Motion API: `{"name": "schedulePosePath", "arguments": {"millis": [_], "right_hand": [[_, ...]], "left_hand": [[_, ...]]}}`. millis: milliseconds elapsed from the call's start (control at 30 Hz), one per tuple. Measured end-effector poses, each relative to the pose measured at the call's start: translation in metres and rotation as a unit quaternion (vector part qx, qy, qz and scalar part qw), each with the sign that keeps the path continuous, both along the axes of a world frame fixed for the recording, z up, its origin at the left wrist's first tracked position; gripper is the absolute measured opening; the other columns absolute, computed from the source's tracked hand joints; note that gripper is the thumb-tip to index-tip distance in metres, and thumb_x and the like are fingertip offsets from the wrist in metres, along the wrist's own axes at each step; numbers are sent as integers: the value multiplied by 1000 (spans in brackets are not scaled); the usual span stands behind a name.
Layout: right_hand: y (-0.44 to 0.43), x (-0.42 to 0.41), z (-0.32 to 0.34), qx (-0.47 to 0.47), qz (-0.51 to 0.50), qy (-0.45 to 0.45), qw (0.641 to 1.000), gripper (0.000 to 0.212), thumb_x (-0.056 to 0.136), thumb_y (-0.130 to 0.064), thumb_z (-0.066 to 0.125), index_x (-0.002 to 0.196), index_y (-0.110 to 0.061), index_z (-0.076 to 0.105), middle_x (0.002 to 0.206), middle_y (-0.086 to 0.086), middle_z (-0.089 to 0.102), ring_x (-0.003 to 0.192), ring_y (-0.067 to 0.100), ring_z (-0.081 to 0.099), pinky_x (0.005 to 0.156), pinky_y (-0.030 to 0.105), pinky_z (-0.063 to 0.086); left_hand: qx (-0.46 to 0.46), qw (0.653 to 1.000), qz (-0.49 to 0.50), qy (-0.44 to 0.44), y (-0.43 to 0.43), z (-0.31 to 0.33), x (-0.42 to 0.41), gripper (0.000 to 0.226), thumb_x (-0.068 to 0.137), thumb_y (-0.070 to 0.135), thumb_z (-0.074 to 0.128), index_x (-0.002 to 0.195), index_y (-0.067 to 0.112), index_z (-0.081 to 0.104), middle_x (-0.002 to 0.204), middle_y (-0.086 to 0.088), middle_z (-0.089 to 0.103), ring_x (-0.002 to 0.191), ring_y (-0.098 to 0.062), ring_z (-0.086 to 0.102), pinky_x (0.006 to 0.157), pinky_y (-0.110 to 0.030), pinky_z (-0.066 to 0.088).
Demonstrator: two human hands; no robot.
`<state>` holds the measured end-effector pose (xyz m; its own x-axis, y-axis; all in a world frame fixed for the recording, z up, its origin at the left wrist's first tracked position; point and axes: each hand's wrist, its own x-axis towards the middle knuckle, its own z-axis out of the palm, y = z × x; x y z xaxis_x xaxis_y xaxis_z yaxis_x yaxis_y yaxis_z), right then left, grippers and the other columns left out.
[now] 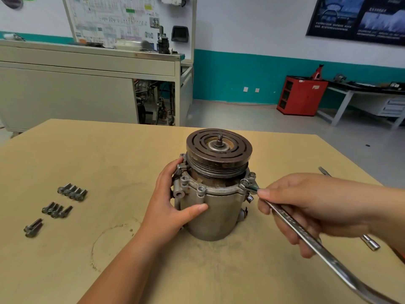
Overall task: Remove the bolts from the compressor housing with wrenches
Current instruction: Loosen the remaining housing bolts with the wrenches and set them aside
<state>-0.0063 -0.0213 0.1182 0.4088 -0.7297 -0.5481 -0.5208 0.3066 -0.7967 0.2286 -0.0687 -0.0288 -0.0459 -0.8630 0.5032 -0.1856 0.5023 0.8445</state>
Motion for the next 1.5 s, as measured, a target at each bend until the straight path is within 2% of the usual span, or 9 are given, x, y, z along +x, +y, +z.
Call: {"name": "schedulePosePath", "arguments": {"millis": [100, 167, 300, 400, 667, 867, 1000, 1300, 1500], "right_hand": [[-20, -14, 22, -79, 108, 192, 972, 45, 77, -59, 48, 70, -15, 54, 49, -1, 54, 41, 14, 54, 46, 23, 46], [-34, -20, 29, -194, 145, 308, 920, 55, 63, -74, 42, 67, -21, 58, 52, -7, 53, 47, 6, 49, 55, 21, 45], [-55, -28, 29, -348, 163, 332, 861, 54, 55, -78, 35, 72, -37, 64, 64, -11, 59, 59, -5, 52, 56, 14, 41], [-57, -40, 31, -303, 183, 320, 879, 43, 57, -78, 39, 79, -49, 63, 73, -19, 64, 68, -4, 59, 64, 20, 46], [-28, -61, 3, -102, 160, 87, 978, 38, 70, -64, 66, 80, -28, 63, 86, 10, 73, 83, 28, 71, 75, 27, 54], [14, -16, -22, 26, 27, -125, 991, 33, 83, -43, 66, 86, -11, 56, 91, 23, 71, 77, 30, 72, 69, 27, 56], [24, 15, -20, 30, -73, -216, 973, 32, 68, -32, 56, 86, -6, 58, 81, 26, 71, 59, 26, 70, 55, 28, 56], [20, 29, -15, 32, -121, -241, 962, 30, 72, -32, 52, 87, -6, 52, 51, 16, 63, 33, 20, 59, 35, 23, 49], [-8, -4, 7, -11, 83, 58, 995, 33, 77, -49, 47, 76, -16, 53, 50, 5, 60, 37, 17, 58, 43, 20, 47]], "left_hand": [[4, 1000, -4, 2, 1, 2, -1, 92, 57, 49, 78, 137, 41, 34, 145, 5, 42, 131, -8, 44, 101, -15, 38], [7, 1000, -3, 0, 1, 2, 0, 93, 57, 50, 78, 138, 41, 33, 146, 6, 42, 132, -8, 44, 102, -16, 38], [9, 1000, 0, -4, 1, 2, 0, 94, 57, 50, 78, 139, 42, 33, 146, 8, 41, 132, -7, 44, 101, -15, 39], [7, 1000, 0, -5, 2, 3, 0, 93, 57, 51, 78, 138, 43, 33, 146, 8, 41, 132, -7, 43, 100, -14, 39], [-1, 1000, 9, -25, 1, 4, 2, 92, 57, 53, 77, 137, 41, 34, 145, 8, 41, 132, -5, 42, 103, -14, 36], [4, 1000, 11, -19, 3, 6, 1, 91, 56, 53, 76, 136, 43, 33, 144, 8, 42, 131, -3, 43, 100, -11, 37], [2, 1000, 9, -16, 4, 7, 0, 92, 57, 52, 76, 137, 38, 33, 144, 4, 42, 131, -6, 44, 100, -12, 37], [0, 1000, 6, -13, 2, 5, 0, 92, 57, 52, 77, 137, 38, 34, 144, 3, 43, 131, -9, 44, 99, -14, 38], [1, 1000, 8, -16, 1, 3, 1, 92, 57, 53, 77, 137, 43, 33, 145, 7, 42, 132, -8, 43, 102, -18, 39]]}}
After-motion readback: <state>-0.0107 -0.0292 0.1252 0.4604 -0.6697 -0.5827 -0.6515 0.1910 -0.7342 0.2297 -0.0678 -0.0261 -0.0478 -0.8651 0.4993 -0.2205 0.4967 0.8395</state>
